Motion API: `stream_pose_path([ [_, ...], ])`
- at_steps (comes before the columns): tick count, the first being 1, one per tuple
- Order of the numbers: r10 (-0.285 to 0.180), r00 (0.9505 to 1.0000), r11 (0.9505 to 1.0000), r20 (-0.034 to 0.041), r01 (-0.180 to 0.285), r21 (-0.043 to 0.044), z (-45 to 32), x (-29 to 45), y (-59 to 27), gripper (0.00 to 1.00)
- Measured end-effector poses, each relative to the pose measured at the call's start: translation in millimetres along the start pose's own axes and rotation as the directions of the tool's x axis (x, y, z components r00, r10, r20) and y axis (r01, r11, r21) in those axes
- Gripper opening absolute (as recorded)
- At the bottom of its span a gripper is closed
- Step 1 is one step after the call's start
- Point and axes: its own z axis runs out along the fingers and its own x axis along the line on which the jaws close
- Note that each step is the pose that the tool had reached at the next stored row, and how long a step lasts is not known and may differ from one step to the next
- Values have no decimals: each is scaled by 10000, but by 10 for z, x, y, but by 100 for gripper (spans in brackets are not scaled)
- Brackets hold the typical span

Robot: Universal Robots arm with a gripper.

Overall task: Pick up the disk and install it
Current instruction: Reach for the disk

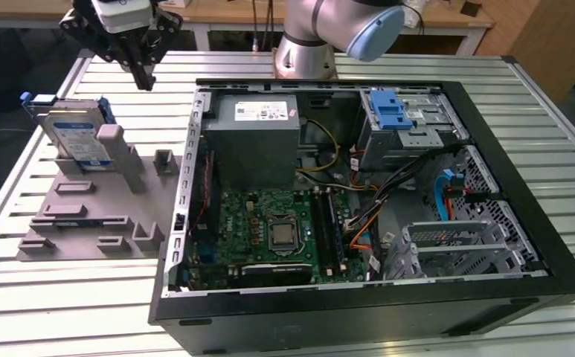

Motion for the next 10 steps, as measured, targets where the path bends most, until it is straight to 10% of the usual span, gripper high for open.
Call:
stream_pose_path([
  [10,1,10000,10000,1,-1,-1,15,257,105,15],
])
